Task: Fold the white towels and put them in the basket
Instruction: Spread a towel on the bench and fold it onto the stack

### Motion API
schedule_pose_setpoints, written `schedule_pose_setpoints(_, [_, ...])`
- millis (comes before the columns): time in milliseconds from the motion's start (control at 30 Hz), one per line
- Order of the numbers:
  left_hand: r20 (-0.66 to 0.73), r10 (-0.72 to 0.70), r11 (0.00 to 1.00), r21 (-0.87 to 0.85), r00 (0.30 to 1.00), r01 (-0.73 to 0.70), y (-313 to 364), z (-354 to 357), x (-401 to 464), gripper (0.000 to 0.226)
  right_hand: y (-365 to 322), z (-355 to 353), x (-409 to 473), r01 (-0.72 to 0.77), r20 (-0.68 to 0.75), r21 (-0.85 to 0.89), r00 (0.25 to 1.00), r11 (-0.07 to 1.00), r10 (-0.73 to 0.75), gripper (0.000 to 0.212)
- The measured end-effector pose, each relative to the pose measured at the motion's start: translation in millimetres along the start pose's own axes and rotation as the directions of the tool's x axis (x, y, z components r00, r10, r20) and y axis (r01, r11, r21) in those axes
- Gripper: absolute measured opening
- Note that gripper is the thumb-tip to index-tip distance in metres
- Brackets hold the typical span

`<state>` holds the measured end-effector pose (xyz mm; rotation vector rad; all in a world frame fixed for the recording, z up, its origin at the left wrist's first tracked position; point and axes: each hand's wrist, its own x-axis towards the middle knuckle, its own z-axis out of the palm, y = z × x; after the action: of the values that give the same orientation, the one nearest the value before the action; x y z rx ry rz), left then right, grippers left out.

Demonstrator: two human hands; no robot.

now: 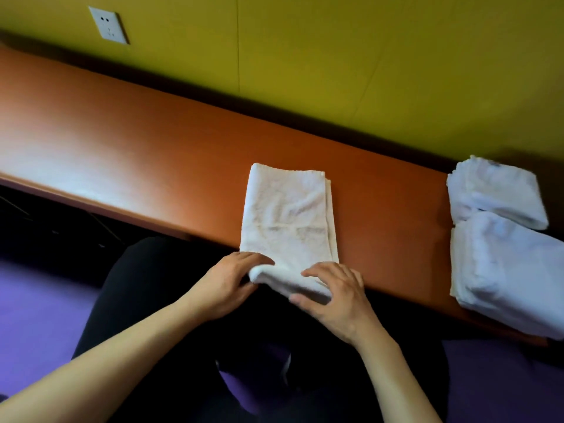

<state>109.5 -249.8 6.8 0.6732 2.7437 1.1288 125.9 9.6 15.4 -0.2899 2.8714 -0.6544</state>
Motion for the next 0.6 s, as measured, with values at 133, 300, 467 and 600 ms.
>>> schedule_pose_setpoints(133, [-0.002, -0.173, 0.963, -0.210, 0.985, 0.169, 5.3, -15.2, -5.2, 0.014, 6.1, -6.0, -10.0, -0.022, 0.153, 0.097, 0.988, 0.995, 0.007, 0.055])
schedule_pose_setpoints(300, [-0.063, -0.257, 0.917, -0.330, 0.964, 0.223, -4.0, -19.4, -5.2, 0.036, 19.9, -13.5, -7.1, -0.089, -0.059, 0.518, 0.988, 0.851, 0.139, 0.027])
schedule_pose_setpoints(467, [-0.153, -0.461, 0.784, -0.532, 0.874, 0.320, -9.2, -25.2, 23.9, 0.038, 2.4, -25.4, 25.2, -0.044, -0.240, 0.651, 0.935, 0.758, 0.260, 0.010])
schedule_pose_setpoints(600, [-0.205, -0.567, 0.743, -0.544, 0.798, 0.389, -24.1, -27.0, 63.6, 0.041, -5.6, -18.4, 77.2, -0.036, -0.377, 0.632, 0.858, 0.774, 0.348, 0.016])
